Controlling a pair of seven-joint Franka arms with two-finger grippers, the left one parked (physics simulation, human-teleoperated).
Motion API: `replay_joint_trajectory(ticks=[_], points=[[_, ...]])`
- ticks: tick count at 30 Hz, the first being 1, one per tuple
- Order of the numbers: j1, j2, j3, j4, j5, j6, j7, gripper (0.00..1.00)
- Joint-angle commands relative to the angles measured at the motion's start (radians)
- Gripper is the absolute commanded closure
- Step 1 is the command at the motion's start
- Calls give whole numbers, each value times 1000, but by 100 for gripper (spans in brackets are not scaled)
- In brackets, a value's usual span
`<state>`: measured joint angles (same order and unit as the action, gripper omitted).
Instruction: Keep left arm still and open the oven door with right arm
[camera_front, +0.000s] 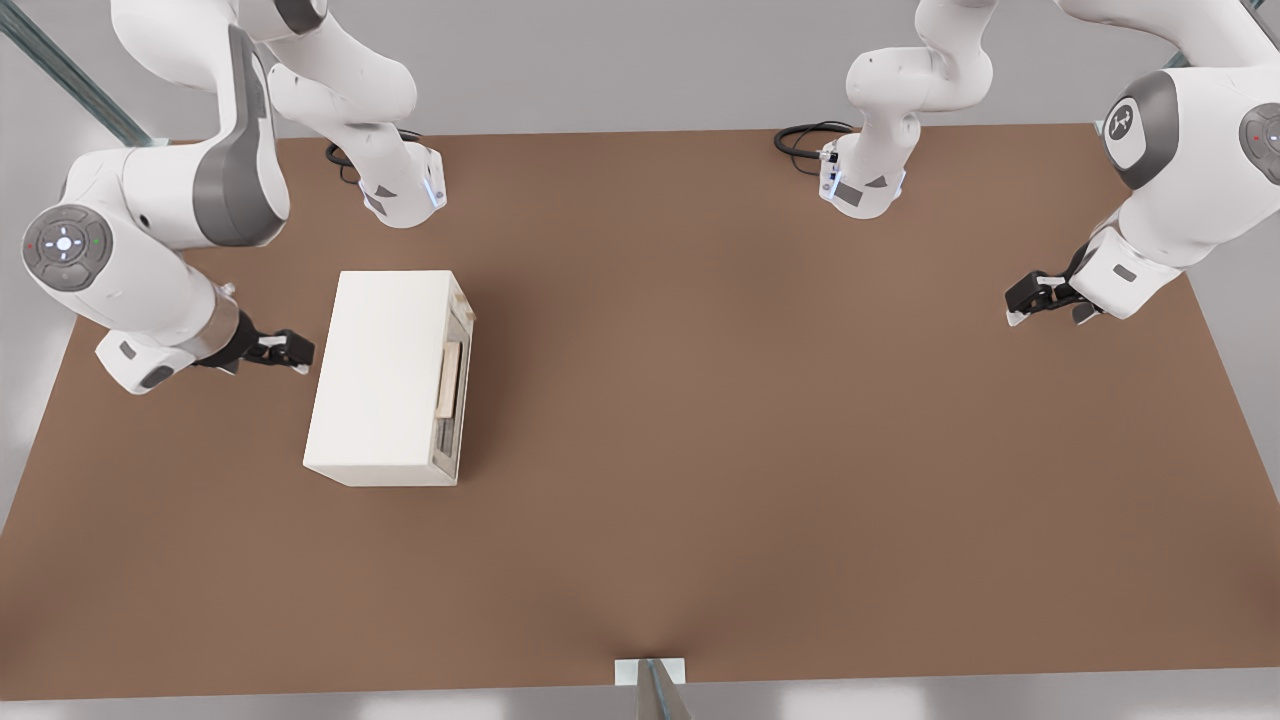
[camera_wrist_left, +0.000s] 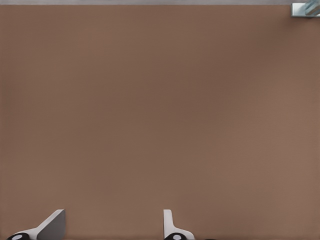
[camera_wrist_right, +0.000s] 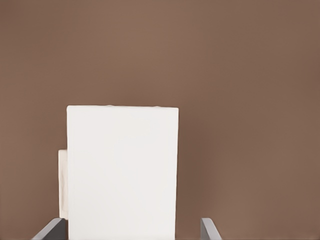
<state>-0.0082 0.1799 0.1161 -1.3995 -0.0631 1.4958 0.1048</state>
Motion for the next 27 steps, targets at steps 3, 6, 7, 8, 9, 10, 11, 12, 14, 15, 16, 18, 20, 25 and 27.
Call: replay_joint_trajectory(ticks=[3, 6, 7, 8, 9, 10, 11, 12, 14, 15, 16, 18, 20, 25, 27], points=[[7, 1, 4, -1, -9, -2, 42, 0], [151, 110, 10, 83, -167, -124, -5, 100], [272, 191, 7, 175, -283, -239, 21, 100], [368, 250, 7, 191, -346, -310, 119, 100], [459, 305, 7, 189, -492, -373, 216, 100], [493, 365, 5, 200, -572, -419, 269, 100], [522, 427, -1, 247, -592, -434, 320, 100], [580, 475, -26, 287, -612, -474, 389, 100], [723, 564, -205, 356, -612, -473, 470, 100], [738, 579, -243, 372, -612, -462, 473, 100], [741, 607, -256, 396, -612, -457, 510, 100], [783, 632, -308, 405, -612, -454, 524, 100], [800, 635, -319, 378, -581, -476, 592, 100], [804, 641, -316, 316, -497, -411, 679, 100], [803, 639, -316, 294, -489, -379, 684, 100]])
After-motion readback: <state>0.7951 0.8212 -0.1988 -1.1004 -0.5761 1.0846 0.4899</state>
